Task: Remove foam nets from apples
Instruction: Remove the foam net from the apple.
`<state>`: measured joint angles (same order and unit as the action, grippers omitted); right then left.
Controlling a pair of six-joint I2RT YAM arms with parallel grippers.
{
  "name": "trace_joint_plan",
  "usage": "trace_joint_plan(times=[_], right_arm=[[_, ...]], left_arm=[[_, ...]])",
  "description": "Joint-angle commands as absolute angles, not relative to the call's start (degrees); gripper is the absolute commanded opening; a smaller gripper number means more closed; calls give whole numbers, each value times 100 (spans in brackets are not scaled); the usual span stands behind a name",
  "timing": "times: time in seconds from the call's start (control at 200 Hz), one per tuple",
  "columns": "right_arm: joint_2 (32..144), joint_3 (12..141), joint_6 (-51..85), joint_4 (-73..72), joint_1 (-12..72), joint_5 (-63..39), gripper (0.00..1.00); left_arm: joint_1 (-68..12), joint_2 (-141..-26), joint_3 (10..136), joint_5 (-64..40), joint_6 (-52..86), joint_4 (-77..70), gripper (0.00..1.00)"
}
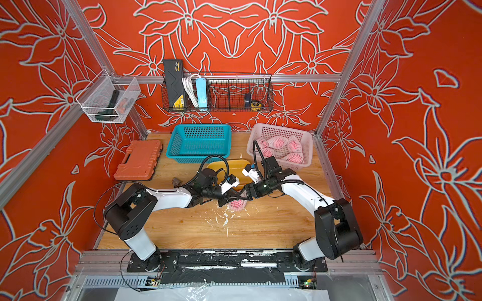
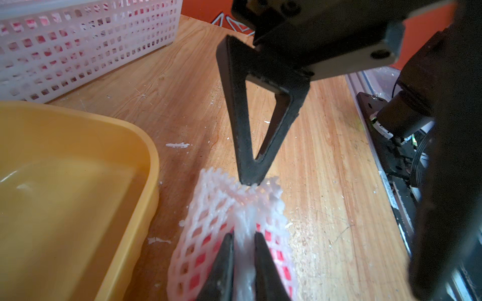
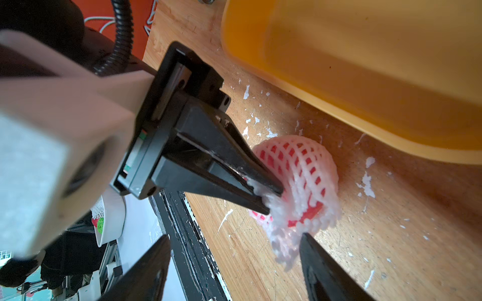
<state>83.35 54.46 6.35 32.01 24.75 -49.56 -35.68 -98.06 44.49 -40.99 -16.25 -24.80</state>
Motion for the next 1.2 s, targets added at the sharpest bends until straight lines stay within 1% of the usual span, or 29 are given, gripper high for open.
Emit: trace_joint_plan(times=[0.0, 0.125, 0.19, 0.295, 0.36, 0.515, 0.601, 0.736, 0.926, 1.081, 1.196], right_arm=[[8225, 5379, 399, 3413, 2443, -4679, 83], [7968, 5297, 213, 3400, 2443, -4106, 85], [7841, 5207, 106, 3291, 2441, -3938, 86], [7817, 5142, -143, 3193, 2451, -3956, 86], [7910, 5157, -272, 3156, 2452, -3883, 84], [8082, 5217, -496, 2929, 2521, -4094, 80], [8200, 5290, -718, 2953, 2638, -4070, 81], [8511, 5501, -984, 3094, 2759, -4144, 85], [9073, 5923, -1168, 3463, 2941, -4141, 84], [9072, 5959, -1329, 3537, 3051, -4095, 83], [8846, 5769, -1728, 3381, 3072, -3909, 83]], left_arm=[[-3588, -9558, 4299, -4109, -1679, -2419, 11], [-3556, -9250, 4139, -4021, -1566, -2491, 4], [-3491, -9056, 3978, -3989, -1461, -2624, 3], [-3344, -8778, 3701, -4031, -1239, -2852, 3], [-3301, -8657, 3562, -4061, -1188, -2916, 3], [-3274, -8444, 3257, -4061, -1021, -3210, 2], [-3243, -8336, 3109, -4052, -920, -3448, 1], [-3192, -8215, 2886, -4067, -883, -3777, 1], [-3175, -8029, 2484, -4106, -1156, -4169, 0], [-3173, -7993, 2295, -4149, -1283, -4423, 0], [-3156, -7967, 2276, -4140, -1342, -4464, 0]])
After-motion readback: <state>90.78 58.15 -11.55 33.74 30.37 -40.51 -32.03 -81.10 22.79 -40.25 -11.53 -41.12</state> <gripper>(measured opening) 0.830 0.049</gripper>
